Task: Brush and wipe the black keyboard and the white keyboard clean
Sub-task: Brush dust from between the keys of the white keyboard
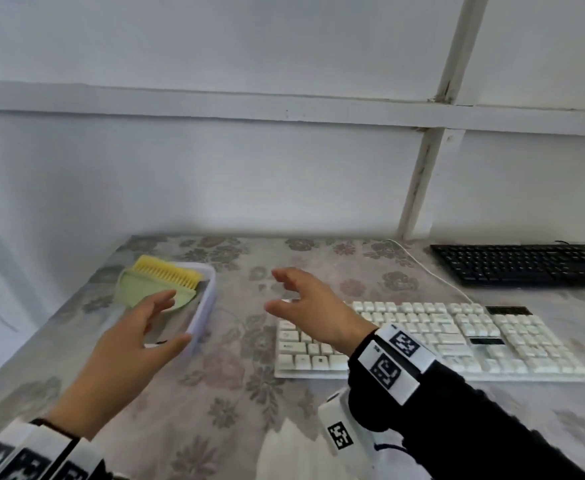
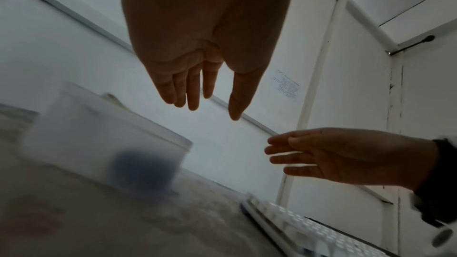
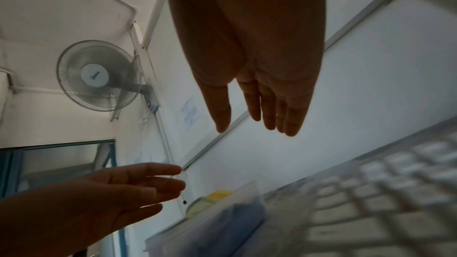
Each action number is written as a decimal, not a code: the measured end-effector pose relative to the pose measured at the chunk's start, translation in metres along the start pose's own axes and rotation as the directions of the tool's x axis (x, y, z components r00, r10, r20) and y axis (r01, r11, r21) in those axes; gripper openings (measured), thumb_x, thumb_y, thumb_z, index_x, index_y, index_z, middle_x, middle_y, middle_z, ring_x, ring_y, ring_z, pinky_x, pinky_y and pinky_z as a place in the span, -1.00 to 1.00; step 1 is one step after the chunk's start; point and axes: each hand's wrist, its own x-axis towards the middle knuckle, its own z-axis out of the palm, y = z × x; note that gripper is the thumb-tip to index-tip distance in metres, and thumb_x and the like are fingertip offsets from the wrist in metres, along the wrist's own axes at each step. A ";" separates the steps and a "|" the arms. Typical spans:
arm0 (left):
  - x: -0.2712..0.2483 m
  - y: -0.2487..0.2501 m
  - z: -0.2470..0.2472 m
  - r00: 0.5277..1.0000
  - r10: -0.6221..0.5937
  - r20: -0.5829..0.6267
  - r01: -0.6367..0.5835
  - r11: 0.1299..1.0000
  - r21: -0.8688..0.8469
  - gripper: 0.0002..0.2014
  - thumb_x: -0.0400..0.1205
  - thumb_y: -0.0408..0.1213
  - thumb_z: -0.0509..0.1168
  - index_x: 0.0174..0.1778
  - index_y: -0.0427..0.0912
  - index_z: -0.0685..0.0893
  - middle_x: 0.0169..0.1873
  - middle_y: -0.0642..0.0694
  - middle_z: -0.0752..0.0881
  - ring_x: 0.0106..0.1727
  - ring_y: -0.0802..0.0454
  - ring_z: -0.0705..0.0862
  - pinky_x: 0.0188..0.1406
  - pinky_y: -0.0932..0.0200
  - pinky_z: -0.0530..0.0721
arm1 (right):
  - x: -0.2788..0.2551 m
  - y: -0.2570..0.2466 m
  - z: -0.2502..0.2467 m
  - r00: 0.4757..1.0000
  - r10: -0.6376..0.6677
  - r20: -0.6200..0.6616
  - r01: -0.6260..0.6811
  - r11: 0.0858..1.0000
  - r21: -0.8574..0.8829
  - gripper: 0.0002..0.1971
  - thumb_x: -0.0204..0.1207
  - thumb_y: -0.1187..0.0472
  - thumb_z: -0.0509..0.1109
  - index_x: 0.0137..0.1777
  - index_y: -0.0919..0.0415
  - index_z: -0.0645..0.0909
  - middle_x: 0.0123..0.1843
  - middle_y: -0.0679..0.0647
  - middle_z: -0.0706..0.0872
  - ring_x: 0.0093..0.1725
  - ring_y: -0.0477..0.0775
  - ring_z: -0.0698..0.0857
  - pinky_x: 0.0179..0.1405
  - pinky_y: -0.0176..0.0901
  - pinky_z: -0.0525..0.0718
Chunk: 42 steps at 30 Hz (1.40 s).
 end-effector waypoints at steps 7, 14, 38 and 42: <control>0.014 -0.049 -0.049 0.999 -0.047 0.010 0.046 0.995 0.090 -0.25 0.40 -0.13 0.53 0.47 0.16 0.32 0.30 0.23 0.40 0.38 0.11 0.40 0.27 0.14 0.37 | 0.060 -0.055 0.088 0.975 -0.136 0.175 0.156 0.982 -0.105 -0.49 0.55 0.25 0.39 0.50 0.14 0.42 0.50 0.07 0.45 0.46 0.04 0.44 0.40 -0.16 0.43; 0.031 -0.095 -0.065 0.975 -0.094 0.201 0.092 0.996 0.021 0.33 -0.17 0.58 0.37 0.57 0.16 0.20 0.45 0.23 0.31 0.46 0.16 0.34 0.43 0.09 0.39 | 0.098 -0.069 0.139 0.939 -0.130 0.318 0.241 0.910 -0.338 -0.53 0.55 0.34 0.29 0.42 -0.05 0.53 0.35 0.22 0.39 0.38 0.28 0.35 0.43 0.14 0.36; 0.050 -0.045 -0.049 0.961 0.167 0.221 -0.122 0.972 -0.201 0.01 -0.17 0.57 0.38 0.25 0.58 0.20 0.43 0.27 0.39 0.42 0.27 0.41 0.33 0.21 0.43 | 0.070 -0.060 0.083 0.861 -0.466 -0.205 0.464 0.884 -0.060 -0.84 0.68 0.25 0.17 0.21 0.20 0.46 -0.04 0.01 0.61 -0.18 -0.12 0.56 -0.23 -0.40 0.44; 0.047 -0.022 -0.029 0.941 0.211 0.264 -0.160 0.966 -0.202 0.04 -0.16 0.52 0.43 0.27 0.55 0.17 0.47 0.20 0.37 0.44 0.25 0.37 0.39 0.19 0.40 | 0.045 -0.040 0.035 0.874 -0.288 -0.391 0.385 0.902 0.197 -0.90 0.63 0.26 0.27 0.00 0.02 0.47 -0.26 -0.16 0.58 -0.32 -0.10 0.58 -0.25 0.02 0.69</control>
